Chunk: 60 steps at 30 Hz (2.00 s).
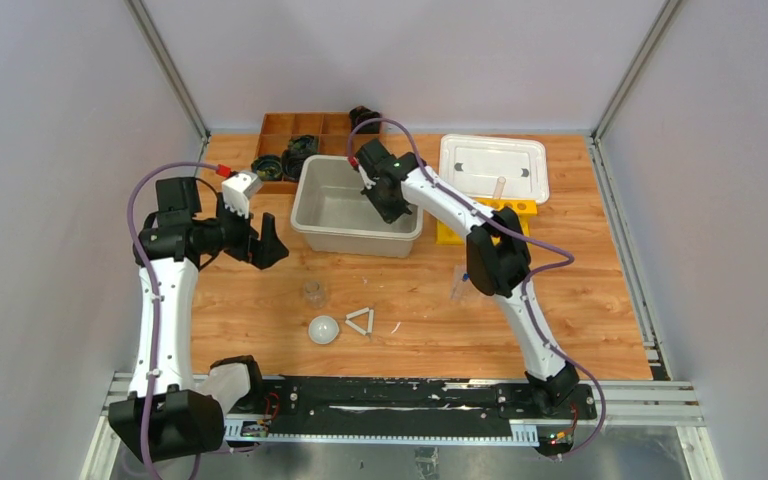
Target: Organize the chemistry lab equipment
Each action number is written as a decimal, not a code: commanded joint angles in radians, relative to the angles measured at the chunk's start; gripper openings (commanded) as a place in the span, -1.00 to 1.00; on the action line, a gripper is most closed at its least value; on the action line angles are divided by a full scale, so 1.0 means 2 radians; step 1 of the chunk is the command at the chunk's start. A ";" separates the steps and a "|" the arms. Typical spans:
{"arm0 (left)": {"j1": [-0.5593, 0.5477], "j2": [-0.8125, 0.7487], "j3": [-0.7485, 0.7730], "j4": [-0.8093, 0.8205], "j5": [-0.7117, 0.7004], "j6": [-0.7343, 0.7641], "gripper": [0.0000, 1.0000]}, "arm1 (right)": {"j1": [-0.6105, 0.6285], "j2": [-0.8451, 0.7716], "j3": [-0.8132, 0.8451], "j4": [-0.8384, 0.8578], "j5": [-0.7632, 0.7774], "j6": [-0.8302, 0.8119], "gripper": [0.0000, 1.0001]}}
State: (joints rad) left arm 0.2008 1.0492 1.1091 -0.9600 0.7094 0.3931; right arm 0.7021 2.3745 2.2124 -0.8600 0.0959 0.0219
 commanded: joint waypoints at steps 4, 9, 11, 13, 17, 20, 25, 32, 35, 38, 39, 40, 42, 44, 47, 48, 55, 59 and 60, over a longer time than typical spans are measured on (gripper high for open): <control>0.004 -0.027 0.004 0.001 0.013 0.006 1.00 | -0.018 -0.062 -0.058 -0.036 -0.025 -0.035 -1.00; 0.004 -0.032 0.003 0.001 0.015 0.005 1.00 | -0.020 -0.043 -0.031 -0.029 -0.027 -0.033 -0.94; 0.004 -0.034 0.002 0.001 0.015 0.006 1.00 | -0.021 -0.030 -0.012 -0.027 -0.024 -0.028 -0.92; 0.004 -0.035 0.001 0.001 0.016 0.005 1.00 | -0.021 -0.021 0.003 -0.020 -0.013 -0.026 -0.92; 0.004 -0.036 -0.001 0.001 0.017 0.002 1.00 | -0.021 -0.020 -0.005 0.021 0.014 -0.019 -0.93; 0.004 -0.038 -0.004 0.001 0.017 0.003 1.00 | -0.021 -0.024 -0.015 0.042 0.016 -0.015 -0.87; 0.004 -0.042 -0.005 0.001 0.013 0.006 1.00 | -0.024 -0.018 -0.022 0.055 0.012 -0.014 -0.65; 0.004 -0.040 0.002 0.001 0.012 0.003 1.00 | -0.027 -0.017 -0.025 0.058 0.019 -0.014 -0.15; 0.004 -0.040 0.003 0.001 0.012 0.003 1.00 | -0.027 -0.029 -0.028 0.060 0.033 -0.003 -0.08; 0.004 -0.039 0.006 0.001 0.010 0.001 1.00 | -0.022 -0.055 -0.035 0.071 0.054 0.008 -0.07; 0.004 -0.038 0.007 0.001 0.009 -0.001 1.00 | -0.017 -0.065 -0.035 0.075 0.068 0.009 -0.07; 0.004 -0.037 0.010 0.001 0.006 -0.003 1.00 | -0.013 -0.076 -0.035 0.079 0.082 0.009 -0.07; 0.004 -0.033 0.014 0.001 0.002 -0.007 1.00 | -0.001 -0.097 -0.033 0.087 0.101 0.008 -0.06; 0.004 -0.029 0.019 0.001 -0.003 -0.011 1.00 | 0.015 -0.123 -0.036 0.101 0.114 0.007 -0.03; 0.004 -0.014 0.027 0.001 -0.014 -0.024 1.00 | 0.049 -0.163 -0.051 0.129 0.129 -0.004 0.09; 0.004 -0.008 0.031 0.001 -0.020 -0.026 1.00 | 0.063 -0.175 -0.058 0.135 0.129 -0.008 0.13; 0.005 -0.001 0.042 0.001 -0.048 -0.028 1.00 | 0.176 -0.225 -0.133 0.139 0.076 -0.023 0.23; 0.011 0.005 0.062 0.001 -0.055 -0.028 1.00 | 0.220 -0.226 -0.181 0.155 0.006 -0.003 0.30; 0.012 0.007 0.069 0.001 -0.055 -0.030 1.00 | 0.228 -0.222 -0.186 0.158 -0.006 0.003 0.32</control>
State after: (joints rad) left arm 0.2070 1.0538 1.1797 -0.9680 0.6193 0.3420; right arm 1.1130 1.8881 1.9167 -0.5411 0.2165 -0.0044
